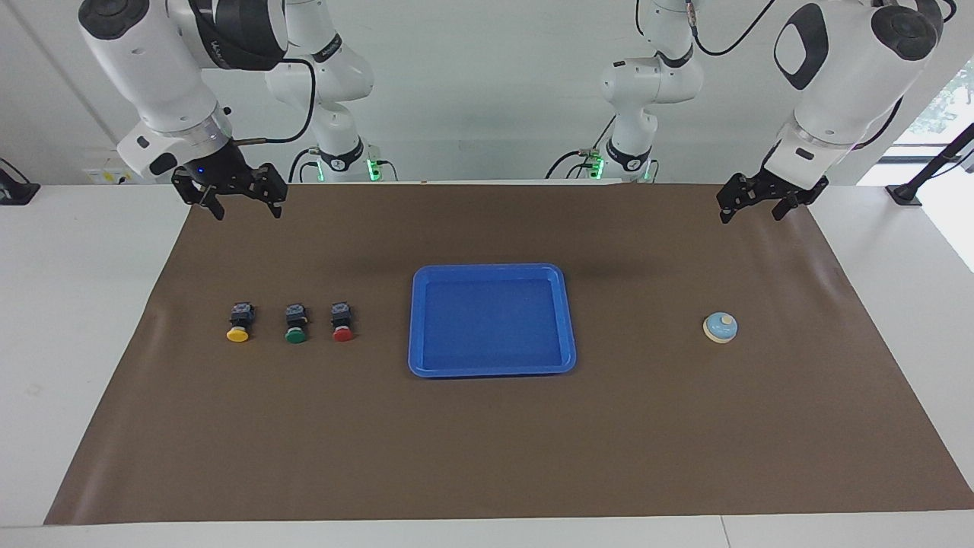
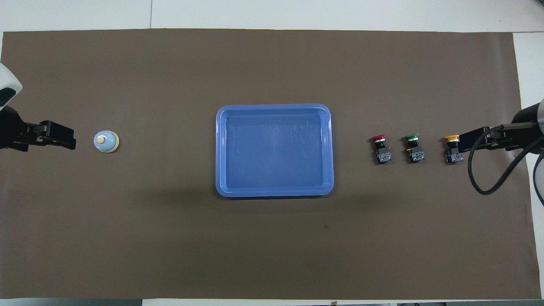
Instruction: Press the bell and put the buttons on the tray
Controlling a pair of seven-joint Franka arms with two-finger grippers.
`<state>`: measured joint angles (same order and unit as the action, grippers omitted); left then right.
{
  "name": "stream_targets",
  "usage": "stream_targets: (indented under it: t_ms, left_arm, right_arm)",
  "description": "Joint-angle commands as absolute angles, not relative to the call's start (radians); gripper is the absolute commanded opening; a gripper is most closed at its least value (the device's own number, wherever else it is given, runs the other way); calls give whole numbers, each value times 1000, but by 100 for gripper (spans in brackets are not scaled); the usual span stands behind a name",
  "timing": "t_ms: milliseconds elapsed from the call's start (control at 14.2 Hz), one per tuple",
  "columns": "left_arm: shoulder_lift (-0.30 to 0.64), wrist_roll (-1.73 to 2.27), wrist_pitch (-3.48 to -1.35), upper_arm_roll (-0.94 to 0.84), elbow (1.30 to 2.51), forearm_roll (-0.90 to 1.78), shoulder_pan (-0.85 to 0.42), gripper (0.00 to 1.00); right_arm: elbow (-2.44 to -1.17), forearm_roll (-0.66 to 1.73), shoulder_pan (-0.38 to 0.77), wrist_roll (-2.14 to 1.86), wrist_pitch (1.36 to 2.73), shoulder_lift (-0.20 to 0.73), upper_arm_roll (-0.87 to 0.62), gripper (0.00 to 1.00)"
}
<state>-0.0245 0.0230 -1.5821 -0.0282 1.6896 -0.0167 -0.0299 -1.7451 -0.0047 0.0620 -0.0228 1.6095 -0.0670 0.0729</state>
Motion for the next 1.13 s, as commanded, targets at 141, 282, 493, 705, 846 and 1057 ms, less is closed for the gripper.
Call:
stream_targets:
  t_ms: [141,282,493,705,846,1057]
  left_arm:
    - [-28,25,-1574,-34,1687,-12,-20,100]
    - [-28,25,-1574,-34,1686,-12,-20,100]
    - [-28,25,-1574,-34,1686,-12,-20,100]
    - [-28,25,-1574,-34,1687,-12,-20,100]
    - [-28,25,-1574,-34,1686,-11,-20,100]
    - [-28,25,-1574,-34,1686,-12,-20,100]
  right_arm:
    - [-1744,3,44,-43,1594,-72,63,100]
    - [-1744,3,44,-43,1595,-72,63,100]
    - [-1743,3,20,-51,1588,-77,71,100]
    - [-1772,3,-28,-116,1638,-80,72,100]
    - [-1843,2,-66,-130,1736,-92,72,100]
    - [-1891,3,-115,-153,1807,-36,72,100]
